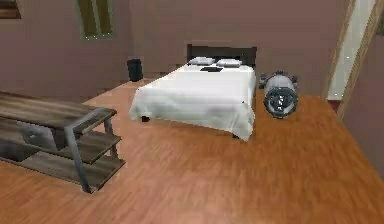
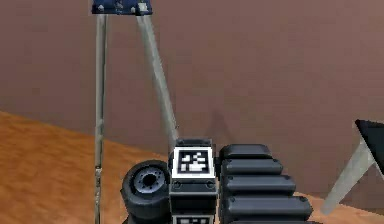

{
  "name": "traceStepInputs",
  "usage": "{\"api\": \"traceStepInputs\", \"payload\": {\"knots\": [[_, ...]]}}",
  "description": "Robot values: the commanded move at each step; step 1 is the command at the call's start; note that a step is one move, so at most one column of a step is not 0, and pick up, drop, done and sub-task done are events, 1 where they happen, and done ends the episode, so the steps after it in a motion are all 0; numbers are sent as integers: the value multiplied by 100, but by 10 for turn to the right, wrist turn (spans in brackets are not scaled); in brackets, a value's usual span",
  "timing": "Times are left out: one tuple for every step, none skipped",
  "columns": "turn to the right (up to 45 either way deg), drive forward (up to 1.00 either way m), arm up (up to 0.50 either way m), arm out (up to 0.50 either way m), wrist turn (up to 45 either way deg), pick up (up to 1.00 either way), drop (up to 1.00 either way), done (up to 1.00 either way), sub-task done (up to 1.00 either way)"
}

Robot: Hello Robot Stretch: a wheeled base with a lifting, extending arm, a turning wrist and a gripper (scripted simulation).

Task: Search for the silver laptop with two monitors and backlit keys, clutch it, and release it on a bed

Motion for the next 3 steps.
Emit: {"api": "traceStepInputs", "payload": {"knots": [[-450,0,0,0,0,0,0,0,0],[-210,0,0,0,0,0,0,0,0],[0,20,0,0,0,0,0,0,0]]}}
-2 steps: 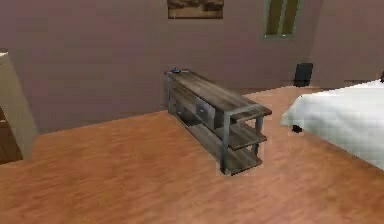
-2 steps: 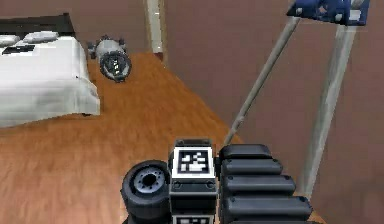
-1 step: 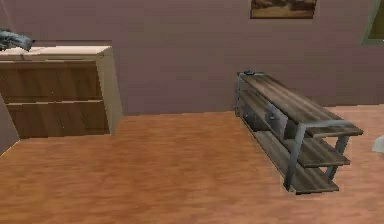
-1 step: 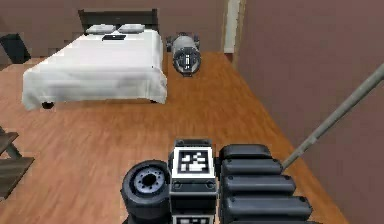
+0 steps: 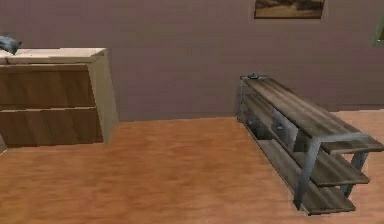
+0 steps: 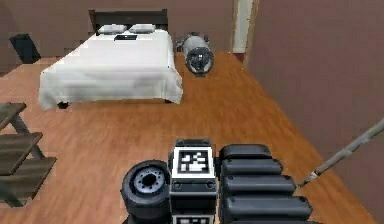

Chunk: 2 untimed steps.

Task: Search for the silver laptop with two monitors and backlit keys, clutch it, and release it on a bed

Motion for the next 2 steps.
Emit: {"api": "traceStepInputs", "payload": {"knots": [[450,0,0,0,0,0,0,0,0],[240,0,0,0,0,0,0,0,0]]}}
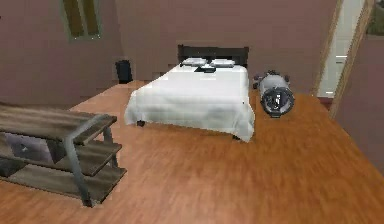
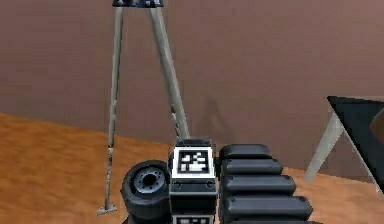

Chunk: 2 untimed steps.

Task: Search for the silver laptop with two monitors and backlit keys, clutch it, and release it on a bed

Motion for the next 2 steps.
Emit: {"api": "traceStepInputs", "payload": {"knots": [[0,100,0,0,0,0,0,0,0],[30,0,0,0,0,0,0,0,0]]}}
